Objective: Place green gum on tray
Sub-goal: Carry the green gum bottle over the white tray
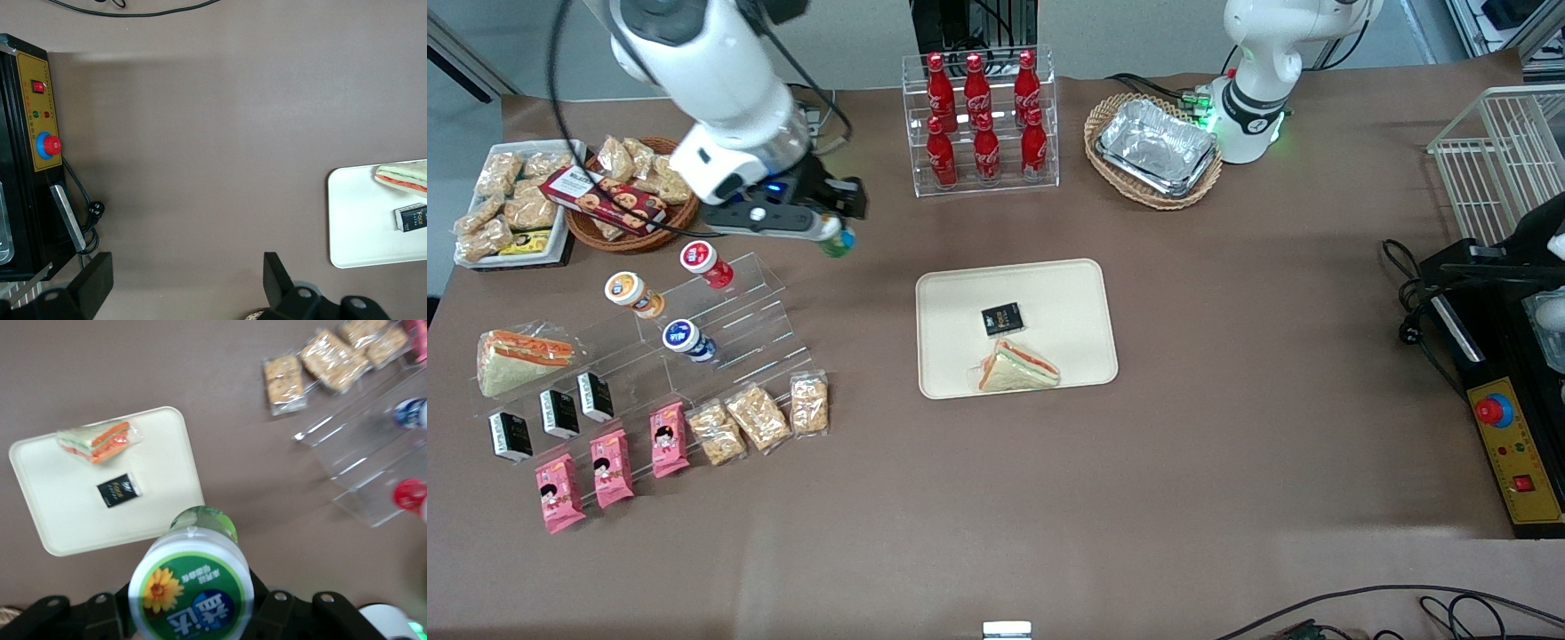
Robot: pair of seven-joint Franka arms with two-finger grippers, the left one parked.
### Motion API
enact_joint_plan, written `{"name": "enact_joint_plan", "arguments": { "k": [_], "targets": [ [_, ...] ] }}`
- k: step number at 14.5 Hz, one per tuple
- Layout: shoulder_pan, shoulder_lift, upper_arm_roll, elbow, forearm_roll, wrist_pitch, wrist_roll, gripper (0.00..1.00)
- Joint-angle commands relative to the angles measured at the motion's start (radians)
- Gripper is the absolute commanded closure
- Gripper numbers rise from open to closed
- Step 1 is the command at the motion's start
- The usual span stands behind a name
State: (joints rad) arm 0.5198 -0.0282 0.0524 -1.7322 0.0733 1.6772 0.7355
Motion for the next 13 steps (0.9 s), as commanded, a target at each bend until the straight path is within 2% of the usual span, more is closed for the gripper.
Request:
{"name": "enact_joint_plan", "arguments": {
  "k": [1, 5, 9, 13],
  "targets": [
    [0.045, 0.092, -0.014, -0.058, 0.023, 0.169, 0.143, 0.74],
    [0.118, 0.142, -0.014, -0.262, 0.017, 0.500, 0.231, 0.74],
    [0.154, 0.209, -0.014, -0.351, 0.013, 0.627, 0.277, 0.74],
    [0.229, 0.313, -0.017, -0.422, 0.002, 0.817, 0.399, 0.74]
  ]
}}
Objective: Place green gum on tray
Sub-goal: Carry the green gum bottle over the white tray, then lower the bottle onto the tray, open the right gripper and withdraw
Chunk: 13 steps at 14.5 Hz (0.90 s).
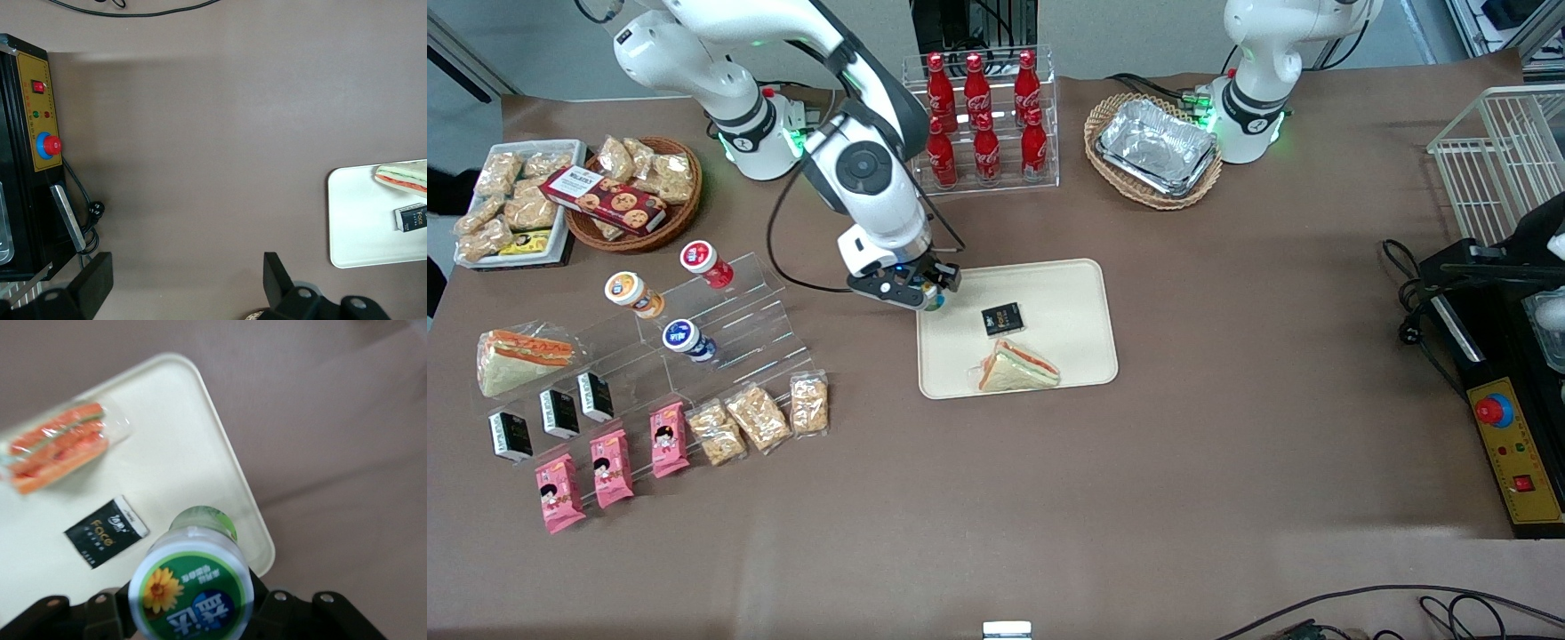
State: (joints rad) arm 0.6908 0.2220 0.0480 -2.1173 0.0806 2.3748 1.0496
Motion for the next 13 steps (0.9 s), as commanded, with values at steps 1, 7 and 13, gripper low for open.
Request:
{"name": "enact_joint_plan", "arguments": {
  "k": [1, 7, 13],
  "targets": [
    [0.058, 0.085, -0.013, -0.036, -0.018, 0.145, 0.107, 0.74],
    [0.061, 0.155, -0.013, -0.035, -0.030, 0.231, 0.136, 0.71],
    [0.061, 0.162, -0.013, -0.029, -0.031, 0.231, 0.156, 0.00]
  ]
}}
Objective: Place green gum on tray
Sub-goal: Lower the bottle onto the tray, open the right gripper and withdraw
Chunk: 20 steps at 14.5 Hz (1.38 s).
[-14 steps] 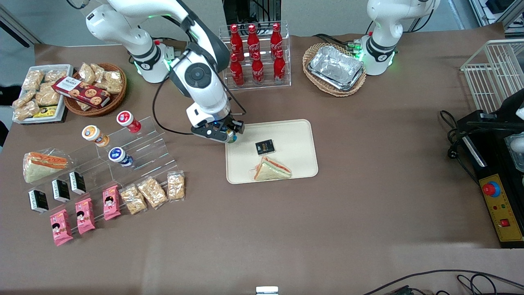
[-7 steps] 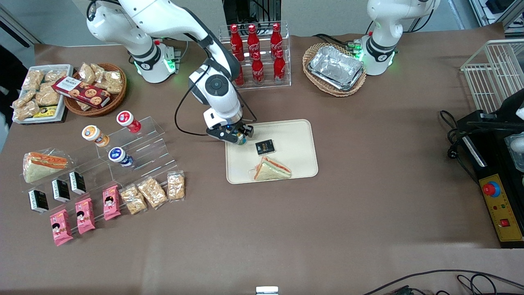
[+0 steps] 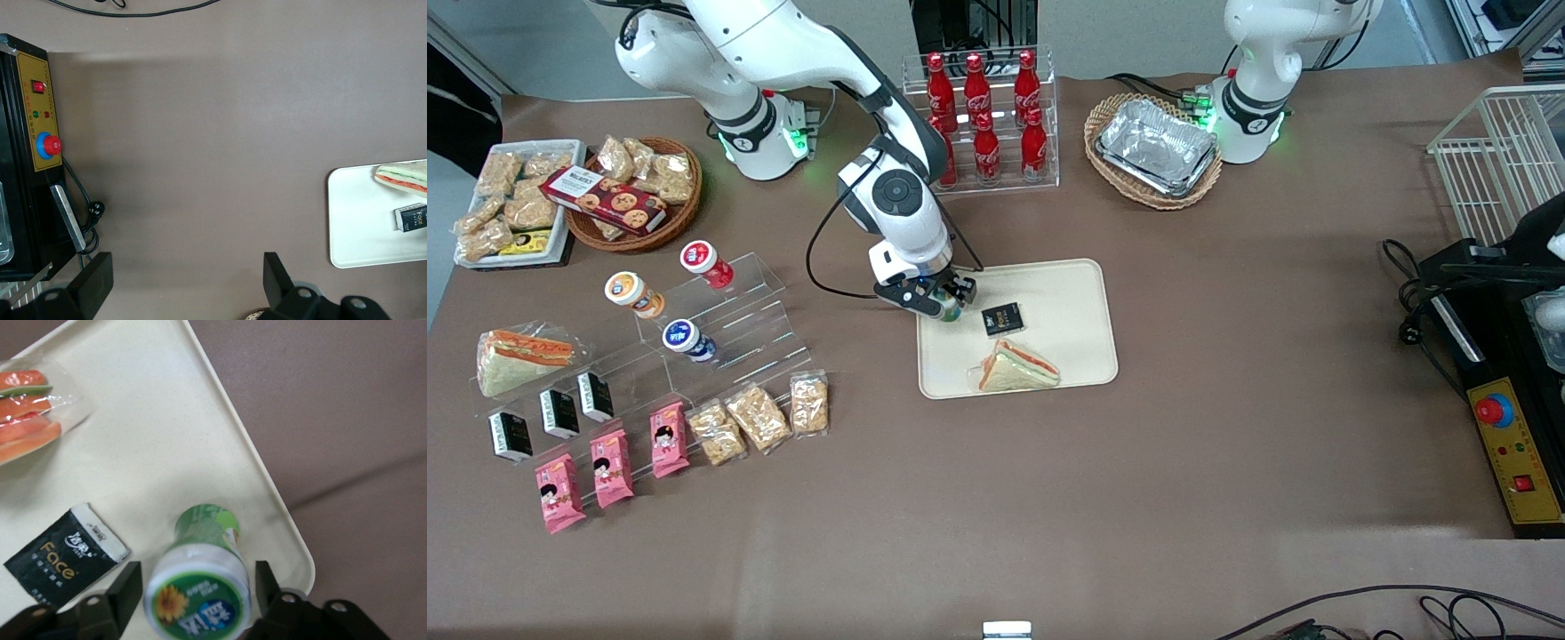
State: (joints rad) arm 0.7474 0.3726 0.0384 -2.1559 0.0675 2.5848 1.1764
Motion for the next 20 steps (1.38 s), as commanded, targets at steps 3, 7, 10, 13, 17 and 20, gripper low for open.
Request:
{"name": "enact_joint_plan", "arguments": {
  "k": [3, 7, 10, 13, 17, 20],
  "targets": [
    [0.003, 0.009, -0.003, 0.010, -0.018, 0.021, 0.029, 0.00],
    [-0.005, -0.023, -0.006, 0.013, -0.041, 0.006, 0.013, 0.00],
    [-0.017, -0.092, -0.008, 0.114, -0.109, -0.195, -0.003, 0.00],
    [-0.020, -0.124, -0.014, 0.316, -0.107, -0.473, -0.095, 0.00],
    [-0.068, -0.141, -0.014, 0.592, -0.109, -0.769, -0.300, 0.00],
    [-0.132, -0.170, -0.014, 0.694, -0.150, -0.957, -0.496, 0.00]
  ]
}}
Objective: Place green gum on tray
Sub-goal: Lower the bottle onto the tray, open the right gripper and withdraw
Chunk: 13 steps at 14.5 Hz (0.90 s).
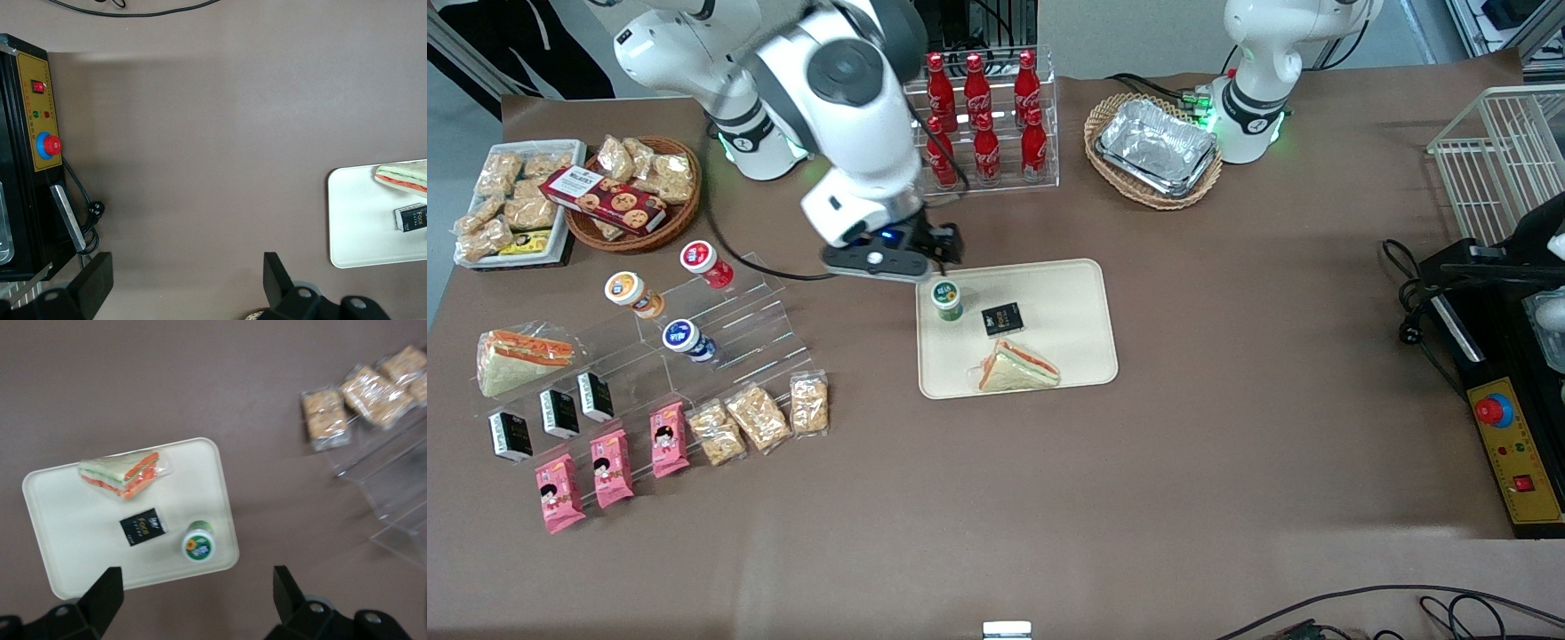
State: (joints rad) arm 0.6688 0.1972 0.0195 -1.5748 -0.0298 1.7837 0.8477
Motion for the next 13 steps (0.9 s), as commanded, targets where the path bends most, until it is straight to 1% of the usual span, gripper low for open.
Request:
{"name": "enact_joint_plan", "arguments": {
  "k": [1, 2, 3, 5, 7, 8, 9, 10, 11, 13],
  "targets": [
    [-0.072, -0.025, 0.005, 0.113, -0.089, -0.174, -0.247, 0.00],
    [-0.118, -0.066, 0.013, 0.098, -0.125, -0.187, -0.318, 0.00],
    [-0.185, -0.091, 0.020, 0.069, -0.136, -0.205, -0.352, 0.00],
    [-0.321, -0.120, 0.062, 0.045, -0.125, -0.195, -0.386, 0.00],
    [-0.504, -0.130, 0.156, 0.042, -0.121, -0.191, -0.523, 0.00],
    [-0.565, -0.128, 0.178, 0.041, -0.119, -0.184, -0.585, 0.00],
    [-0.592, -0.128, 0.172, 0.039, -0.113, -0.162, -0.643, 0.00],
    [-0.609, -0.127, 0.146, 0.032, -0.110, -0.144, -0.717, 0.00],
    [-0.606, -0.128, 0.099, 0.026, -0.105, -0.130, -0.781, 0.00],
    [-0.606, -0.128, 0.030, 0.026, -0.055, -0.127, -0.853, 0.00]
  ]
}}
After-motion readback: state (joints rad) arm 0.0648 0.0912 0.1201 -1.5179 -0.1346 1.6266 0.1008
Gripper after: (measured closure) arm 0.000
